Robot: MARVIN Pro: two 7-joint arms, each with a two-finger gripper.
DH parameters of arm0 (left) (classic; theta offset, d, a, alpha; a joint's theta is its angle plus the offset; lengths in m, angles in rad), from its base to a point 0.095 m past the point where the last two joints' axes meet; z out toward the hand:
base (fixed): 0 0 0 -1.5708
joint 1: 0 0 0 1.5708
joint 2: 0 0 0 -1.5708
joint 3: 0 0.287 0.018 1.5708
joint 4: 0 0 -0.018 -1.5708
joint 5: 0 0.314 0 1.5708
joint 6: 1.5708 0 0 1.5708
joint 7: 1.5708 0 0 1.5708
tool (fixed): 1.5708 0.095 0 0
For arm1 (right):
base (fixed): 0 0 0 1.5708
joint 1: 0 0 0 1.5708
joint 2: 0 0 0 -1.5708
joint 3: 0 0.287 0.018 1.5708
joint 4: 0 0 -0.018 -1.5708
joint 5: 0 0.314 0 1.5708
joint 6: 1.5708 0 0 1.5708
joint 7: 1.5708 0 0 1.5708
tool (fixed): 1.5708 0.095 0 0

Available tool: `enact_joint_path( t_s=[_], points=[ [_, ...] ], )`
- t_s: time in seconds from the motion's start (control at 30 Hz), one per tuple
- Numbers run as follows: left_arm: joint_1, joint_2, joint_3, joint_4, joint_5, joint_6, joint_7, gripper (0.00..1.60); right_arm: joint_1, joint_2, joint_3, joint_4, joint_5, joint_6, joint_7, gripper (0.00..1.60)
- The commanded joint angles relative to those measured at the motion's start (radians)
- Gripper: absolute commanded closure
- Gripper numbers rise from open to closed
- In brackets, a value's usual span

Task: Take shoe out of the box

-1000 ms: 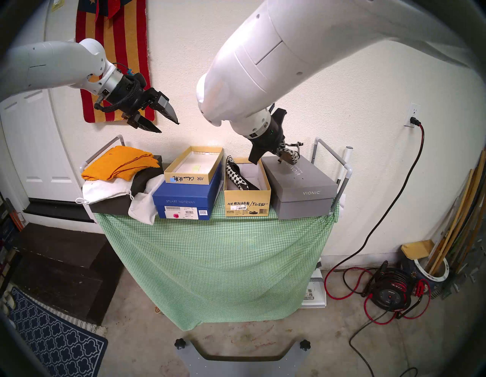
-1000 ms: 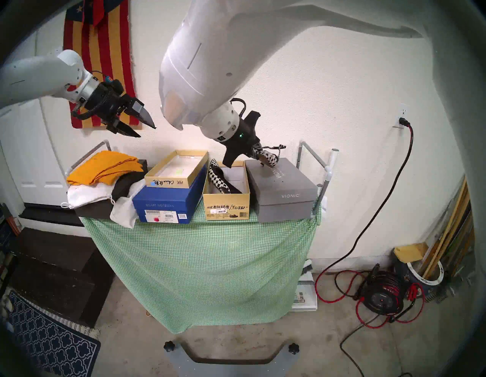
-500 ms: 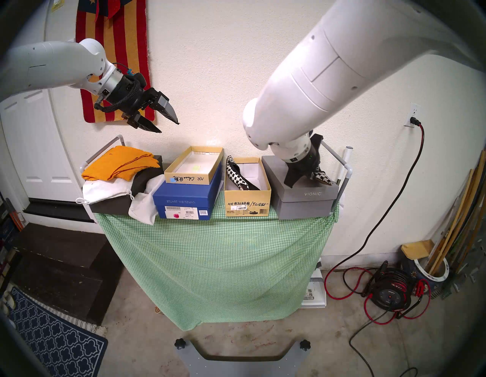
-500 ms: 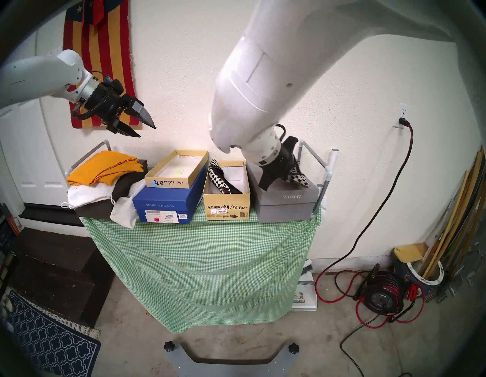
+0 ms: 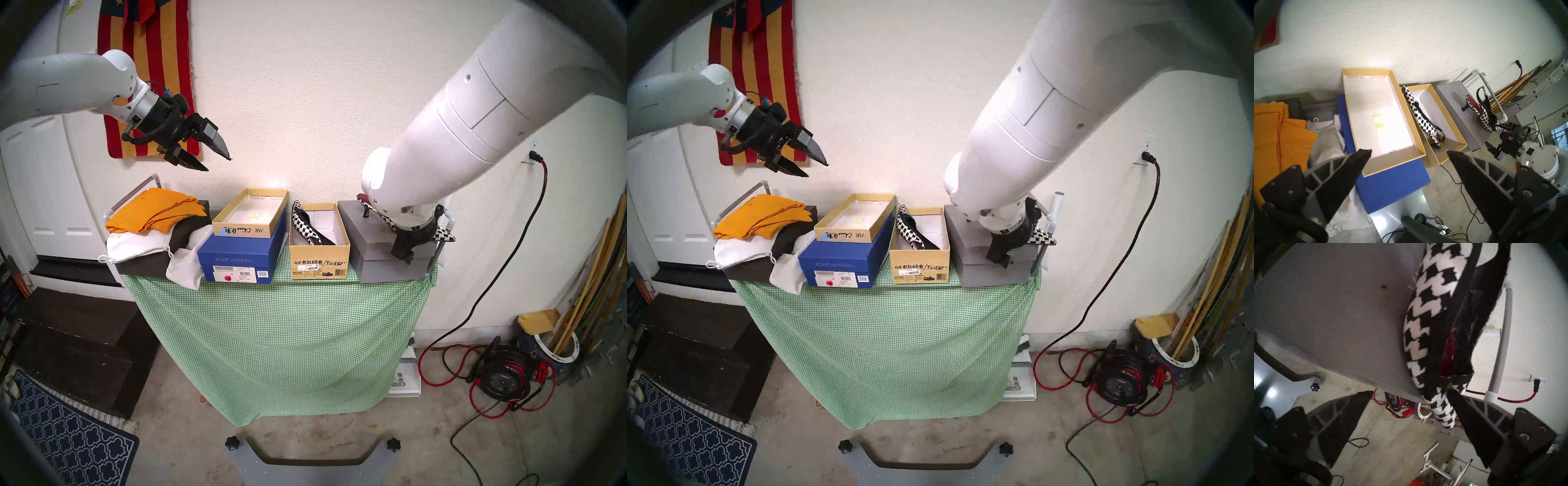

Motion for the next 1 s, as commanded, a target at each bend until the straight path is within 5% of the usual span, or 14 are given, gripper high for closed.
enact_joint_path(
  t_s=[0.0, 0.13, 0.37, 0.7, 0.97],
  points=[
    [0.000, -0.001, 0.001, -0.002, 0.001, 0.000, 0.001, 0.00, 0.044, 0.040, -0.005, -0.027, -0.048, -0.058, 0.015, 0.00],
    [0.000, -0.001, 0.001, -0.002, 0.001, 0.000, 0.000, 0.00, 0.114, -0.010, 0.018, -0.042, -0.025, -0.070, -0.049, 0.00],
    [0.001, -0.001, 0.001, -0.001, 0.001, 0.000, 0.000, 0.00, 0.199, -0.003, 0.042, -0.047, -0.013, -0.039, -0.059, 0.00],
    [0.000, -0.001, 0.001, -0.002, 0.001, 0.000, 0.001, 0.00, 0.240, -0.012, 0.048, -0.051, 0.027, -0.017, -0.091, 0.00],
    [0.000, -0.001, 0.001, -0.002, 0.001, 0.000, 0.001, 0.00, 0.280, -0.063, 0.029, -0.058, 0.126, -0.093, -0.256, 0.00]
  ],
)
